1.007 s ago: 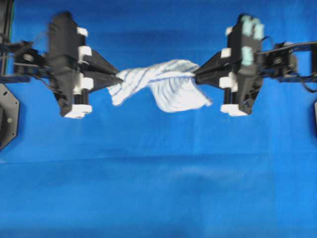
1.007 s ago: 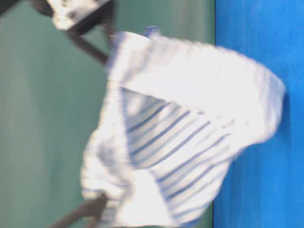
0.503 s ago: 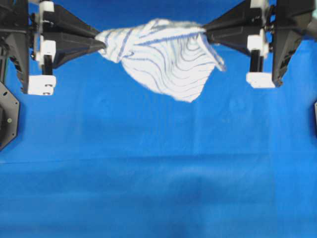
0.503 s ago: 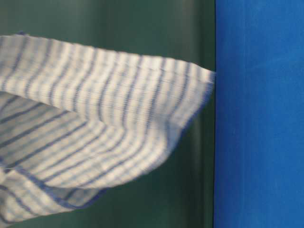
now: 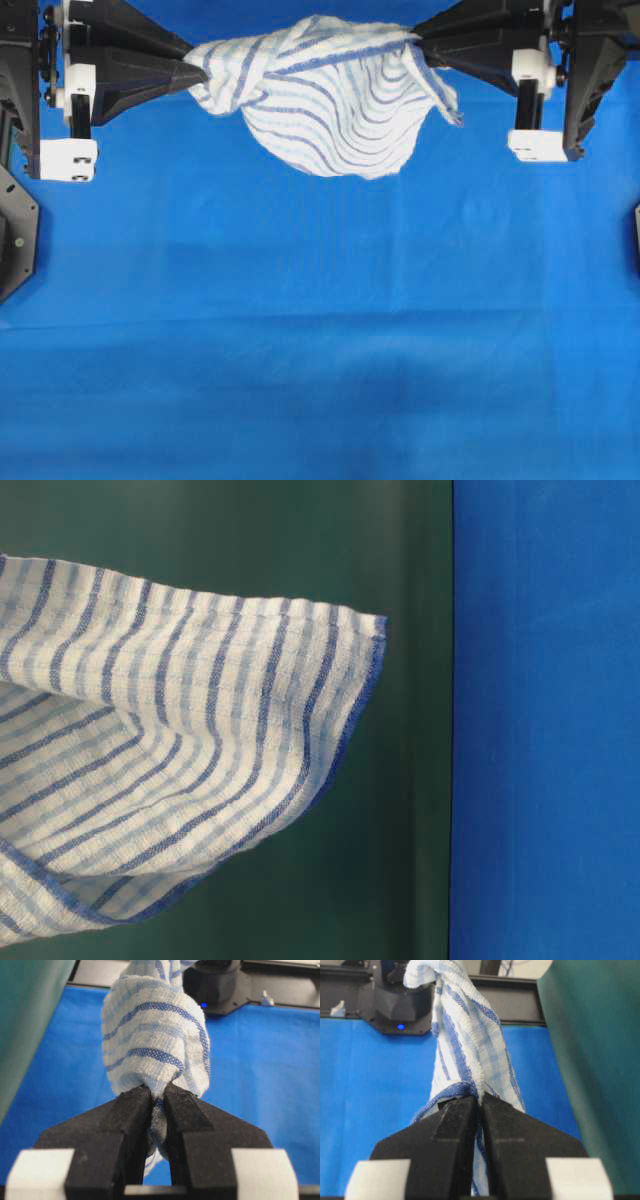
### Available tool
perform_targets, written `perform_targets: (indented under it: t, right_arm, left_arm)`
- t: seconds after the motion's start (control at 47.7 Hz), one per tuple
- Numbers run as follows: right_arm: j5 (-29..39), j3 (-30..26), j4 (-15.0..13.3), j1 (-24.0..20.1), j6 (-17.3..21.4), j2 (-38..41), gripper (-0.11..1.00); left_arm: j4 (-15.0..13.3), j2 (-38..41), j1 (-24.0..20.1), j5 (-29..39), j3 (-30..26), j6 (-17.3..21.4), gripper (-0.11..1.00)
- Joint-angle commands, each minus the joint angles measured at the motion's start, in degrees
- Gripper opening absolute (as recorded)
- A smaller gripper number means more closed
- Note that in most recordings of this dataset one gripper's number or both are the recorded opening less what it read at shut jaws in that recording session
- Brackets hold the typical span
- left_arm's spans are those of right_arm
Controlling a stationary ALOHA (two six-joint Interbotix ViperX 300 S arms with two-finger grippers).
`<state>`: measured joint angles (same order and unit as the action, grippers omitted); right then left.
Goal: Lift the towel with both arms.
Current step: 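Lift the towel with both grippers and pull it up and apart, then open both grippers and drop the towel onto the table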
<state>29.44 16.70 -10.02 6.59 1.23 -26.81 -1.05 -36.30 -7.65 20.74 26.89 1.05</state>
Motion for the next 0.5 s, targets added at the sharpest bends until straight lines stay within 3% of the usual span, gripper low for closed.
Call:
perform_targets:
  t: [0.0, 0.126, 0.168, 0.357, 0.419, 0.482]
  right_arm:
    - [-0.3, -1.6, -0.3, 0.2, -0.2, -0.5, 0.06]
    - [-0.4, -1.6, -0.3, 0.2, 0.0, -0.4, 0.06]
    - [-0.4, -1.6, -0.3, 0.2, 0.2, -0.4, 0.09]
    - [-0.4, -1.5, -0.4, 0.2, 0.2, -0.4, 0.63]
    - [-0.2, -1.5, -0.4, 0.2, 0.3, -0.4, 0.7]
    - [0.0, -1.1, -0.4, 0.2, 0.5, -0.4, 0.65]
  left_arm:
    - [0.1, -0.5, -0.2, -0.4, -1.5, -0.1, 0.06]
    - [0.0, -0.7, -0.2, -0.4, -1.3, -0.6, 0.12]
    - [0.0, -0.8, -0.1, -0.5, -1.3, -0.8, 0.23]
    - [0.0, -1.4, 0.3, -0.4, -1.0, -0.3, 0.8]
    - [0.0, -1.6, 0.4, -0.4, -0.8, -0.3, 0.91]
    - [0.0, -1.7, 0.5, -0.4, -0.4, -0.4, 0.93]
